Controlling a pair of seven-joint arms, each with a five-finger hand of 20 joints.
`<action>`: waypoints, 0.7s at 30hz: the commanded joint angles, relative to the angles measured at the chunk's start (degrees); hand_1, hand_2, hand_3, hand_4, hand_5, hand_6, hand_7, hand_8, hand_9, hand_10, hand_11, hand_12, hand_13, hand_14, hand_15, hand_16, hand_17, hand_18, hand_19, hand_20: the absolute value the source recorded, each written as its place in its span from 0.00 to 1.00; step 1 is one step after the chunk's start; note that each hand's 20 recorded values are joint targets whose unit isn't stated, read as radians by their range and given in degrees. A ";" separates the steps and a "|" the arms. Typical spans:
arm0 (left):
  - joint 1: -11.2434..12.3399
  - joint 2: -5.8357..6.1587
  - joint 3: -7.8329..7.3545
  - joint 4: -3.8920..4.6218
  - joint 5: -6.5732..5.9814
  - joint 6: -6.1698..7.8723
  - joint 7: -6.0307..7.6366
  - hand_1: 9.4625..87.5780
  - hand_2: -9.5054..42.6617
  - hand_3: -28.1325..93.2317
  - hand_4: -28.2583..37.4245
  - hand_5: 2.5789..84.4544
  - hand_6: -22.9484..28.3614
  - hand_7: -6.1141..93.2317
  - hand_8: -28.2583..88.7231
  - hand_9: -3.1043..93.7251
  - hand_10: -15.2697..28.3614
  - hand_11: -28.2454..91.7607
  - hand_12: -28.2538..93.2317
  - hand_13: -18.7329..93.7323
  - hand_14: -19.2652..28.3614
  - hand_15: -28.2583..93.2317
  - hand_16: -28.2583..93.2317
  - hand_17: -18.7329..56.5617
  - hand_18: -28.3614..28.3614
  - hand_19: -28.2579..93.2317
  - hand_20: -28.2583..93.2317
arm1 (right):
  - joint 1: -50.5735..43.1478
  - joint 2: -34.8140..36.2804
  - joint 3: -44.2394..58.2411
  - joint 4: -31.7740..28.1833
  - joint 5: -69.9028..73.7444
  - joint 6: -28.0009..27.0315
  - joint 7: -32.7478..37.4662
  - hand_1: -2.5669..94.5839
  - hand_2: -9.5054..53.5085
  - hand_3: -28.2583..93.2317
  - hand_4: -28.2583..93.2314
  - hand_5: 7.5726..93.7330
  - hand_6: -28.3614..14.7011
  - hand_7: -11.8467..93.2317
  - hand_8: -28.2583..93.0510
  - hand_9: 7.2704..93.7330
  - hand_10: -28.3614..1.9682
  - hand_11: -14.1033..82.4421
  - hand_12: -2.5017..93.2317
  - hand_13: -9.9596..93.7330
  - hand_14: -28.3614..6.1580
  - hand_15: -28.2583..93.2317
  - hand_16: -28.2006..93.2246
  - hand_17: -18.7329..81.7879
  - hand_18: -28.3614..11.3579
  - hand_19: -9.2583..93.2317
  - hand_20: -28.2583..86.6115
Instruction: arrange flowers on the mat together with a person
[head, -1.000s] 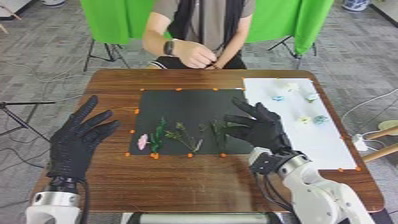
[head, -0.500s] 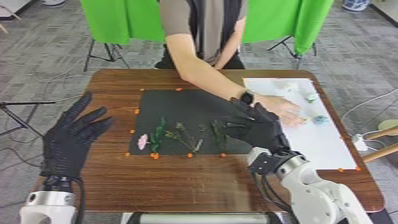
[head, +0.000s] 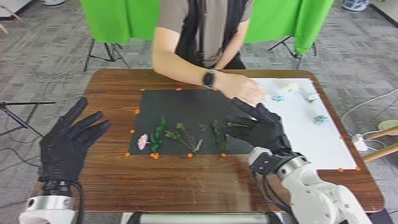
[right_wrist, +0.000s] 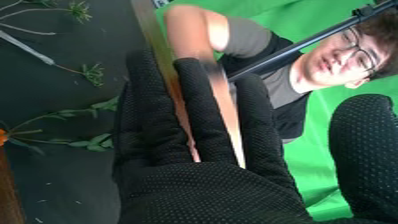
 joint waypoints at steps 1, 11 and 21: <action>1.18 -0.24 -0.94 0.17 -0.04 0.16 -0.65 0.11 0.34 0.85 0.00 0.37 0.57 0.15 0.17 0.41 0.83 0.42 0.32 0.45 1.00 0.62 0.16 0.25 1.00 0.84 0.00 | -0.88 -0.32 0.14 -0.12 0.23 0.02 -0.47 0.13 0.36 0.88 0.00 0.37 0.71 0.22 0.13 0.50 0.32 0.27 0.14 0.50 0.17 0.54 0.31 0.22 0.18 0.56 0.39; 0.16 0.34 -1.30 0.49 -0.15 0.33 -0.43 0.11 0.34 0.85 0.00 0.37 0.57 0.15 0.17 0.41 0.84 0.42 0.32 0.45 1.00 0.63 0.15 0.29 1.00 0.88 0.00 | -0.54 -0.50 0.28 -0.03 0.12 -0.02 -0.60 0.13 0.36 0.88 0.00 0.37 0.70 0.22 0.13 0.50 0.31 0.27 0.14 0.50 0.18 0.55 0.31 0.22 0.18 0.56 0.39; -0.04 0.42 -0.99 0.60 -0.34 0.59 -0.30 0.12 0.34 0.85 0.00 0.37 0.57 0.15 0.17 0.41 0.84 0.42 0.32 0.46 1.00 0.63 0.15 0.29 1.00 0.88 0.00 | -0.11 -0.14 0.46 -0.14 -0.17 0.80 -1.20 0.13 0.35 0.89 0.00 0.38 0.70 0.22 0.13 0.51 0.31 0.27 0.14 0.50 0.18 0.55 0.31 0.22 0.19 0.56 0.39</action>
